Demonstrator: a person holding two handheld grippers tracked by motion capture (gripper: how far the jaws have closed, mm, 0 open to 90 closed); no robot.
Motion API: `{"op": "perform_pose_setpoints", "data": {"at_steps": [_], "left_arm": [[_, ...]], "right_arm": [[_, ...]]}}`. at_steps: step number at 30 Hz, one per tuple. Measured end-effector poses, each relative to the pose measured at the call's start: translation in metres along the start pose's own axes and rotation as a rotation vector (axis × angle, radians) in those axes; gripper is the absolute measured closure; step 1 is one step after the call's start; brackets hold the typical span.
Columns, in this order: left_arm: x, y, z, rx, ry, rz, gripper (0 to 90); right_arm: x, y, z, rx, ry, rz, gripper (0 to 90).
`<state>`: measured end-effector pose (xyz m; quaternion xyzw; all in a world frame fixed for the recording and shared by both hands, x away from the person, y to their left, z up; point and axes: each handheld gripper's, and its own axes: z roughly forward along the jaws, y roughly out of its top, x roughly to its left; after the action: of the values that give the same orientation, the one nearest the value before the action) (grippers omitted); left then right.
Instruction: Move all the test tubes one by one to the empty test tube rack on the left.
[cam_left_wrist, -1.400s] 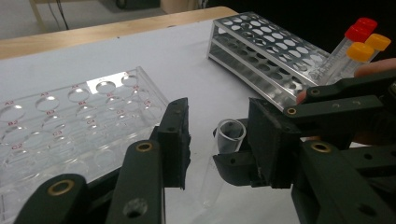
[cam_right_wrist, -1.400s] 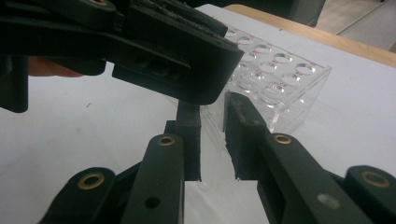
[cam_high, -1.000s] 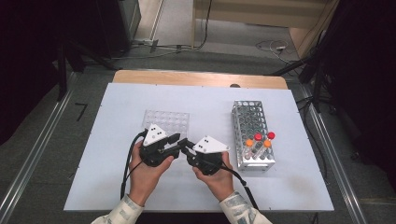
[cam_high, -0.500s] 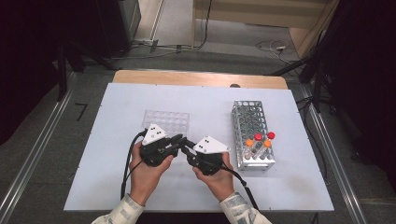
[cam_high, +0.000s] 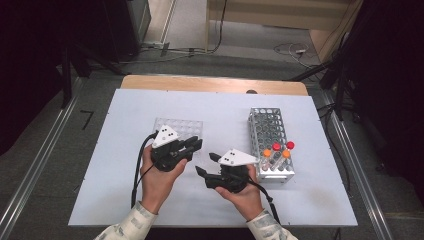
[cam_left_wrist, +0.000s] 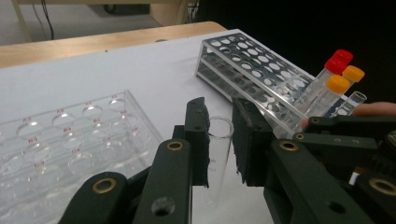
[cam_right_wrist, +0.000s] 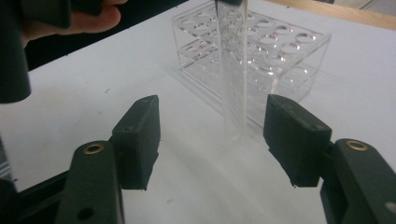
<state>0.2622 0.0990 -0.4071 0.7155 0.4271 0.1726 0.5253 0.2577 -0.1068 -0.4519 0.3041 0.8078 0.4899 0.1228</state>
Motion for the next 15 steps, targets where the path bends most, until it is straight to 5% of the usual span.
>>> {"op": "perform_pose_setpoints", "data": {"at_steps": [15], "left_arm": [[0.016,0.042,0.001,-0.035,0.082,0.018,77.6]], "right_arm": [[-0.008,-0.011,-0.032,-0.008,-0.004,0.001,28.6]]}}
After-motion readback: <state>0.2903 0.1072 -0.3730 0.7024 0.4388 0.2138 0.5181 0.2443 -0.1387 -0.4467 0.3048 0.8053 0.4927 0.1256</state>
